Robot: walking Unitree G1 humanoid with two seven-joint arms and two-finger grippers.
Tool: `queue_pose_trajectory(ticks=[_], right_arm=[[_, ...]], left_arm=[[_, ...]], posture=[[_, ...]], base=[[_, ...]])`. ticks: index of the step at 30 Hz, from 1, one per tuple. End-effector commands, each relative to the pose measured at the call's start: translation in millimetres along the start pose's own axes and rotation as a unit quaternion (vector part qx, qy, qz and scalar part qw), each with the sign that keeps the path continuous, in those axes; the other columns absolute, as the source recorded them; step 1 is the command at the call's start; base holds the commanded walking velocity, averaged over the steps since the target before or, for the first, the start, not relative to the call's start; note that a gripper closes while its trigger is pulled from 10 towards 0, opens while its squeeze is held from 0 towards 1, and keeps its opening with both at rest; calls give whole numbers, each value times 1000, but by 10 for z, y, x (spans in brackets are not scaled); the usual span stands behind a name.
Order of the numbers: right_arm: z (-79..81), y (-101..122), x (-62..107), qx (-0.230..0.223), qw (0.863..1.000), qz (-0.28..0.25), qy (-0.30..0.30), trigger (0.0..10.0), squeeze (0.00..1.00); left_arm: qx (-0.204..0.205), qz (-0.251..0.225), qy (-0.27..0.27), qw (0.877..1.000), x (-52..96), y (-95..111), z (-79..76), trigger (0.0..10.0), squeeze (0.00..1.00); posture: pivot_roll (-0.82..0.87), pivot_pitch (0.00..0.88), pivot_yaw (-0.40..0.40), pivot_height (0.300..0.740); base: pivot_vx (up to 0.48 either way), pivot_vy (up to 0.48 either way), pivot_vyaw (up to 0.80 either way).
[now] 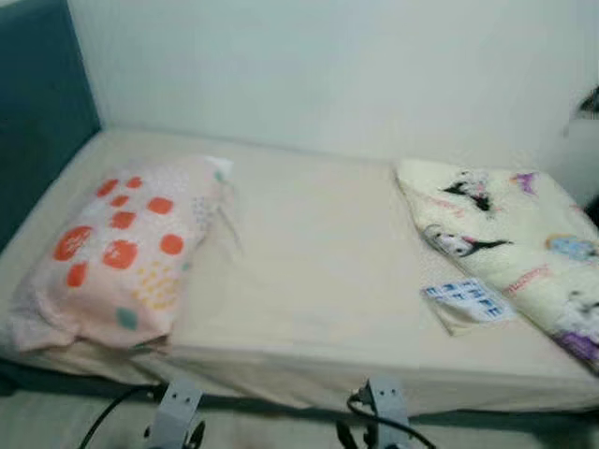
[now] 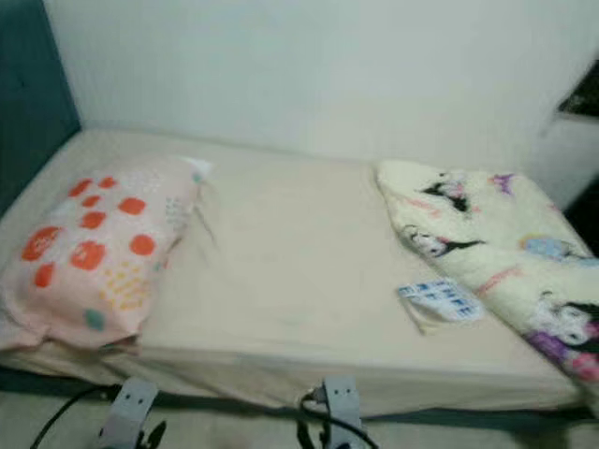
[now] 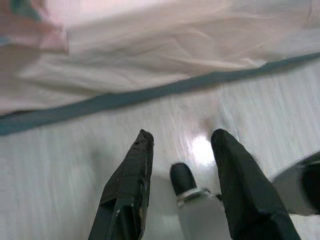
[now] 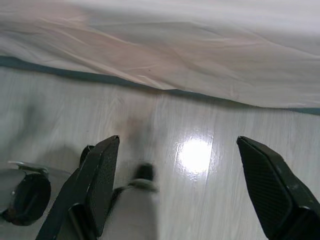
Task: Clean up the room
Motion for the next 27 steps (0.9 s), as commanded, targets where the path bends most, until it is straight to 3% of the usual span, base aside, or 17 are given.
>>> queue_pose_trajectory(ticks=[1,27], right_arm=[[-22,-84,24,1,1000,12,-3,10000,0],[-14,-115,32,6,1000,17,0,10000,0]], left_arm=[[4,11,-3,1000,19,-85,-23,10000,0],[6,7,-6,1000,14,-74,-35,10000,0]], posture=[[38,0,-31,740],[39,0,-35,740]], base=[[0,-307,0],[0,-294,0]])
Point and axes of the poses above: a point about 5 cm out from each wrist's last joint towards the gripper, its own x axis pointing back from the gripper into the wrist, its own y axis along the axis of the wrist's last joint, z = x × y, the point moved 6 cm from there along -x, pointing out of the wrist towards the gripper, and after that the axes turned 15 degrees about x, right-handed, at the moved point
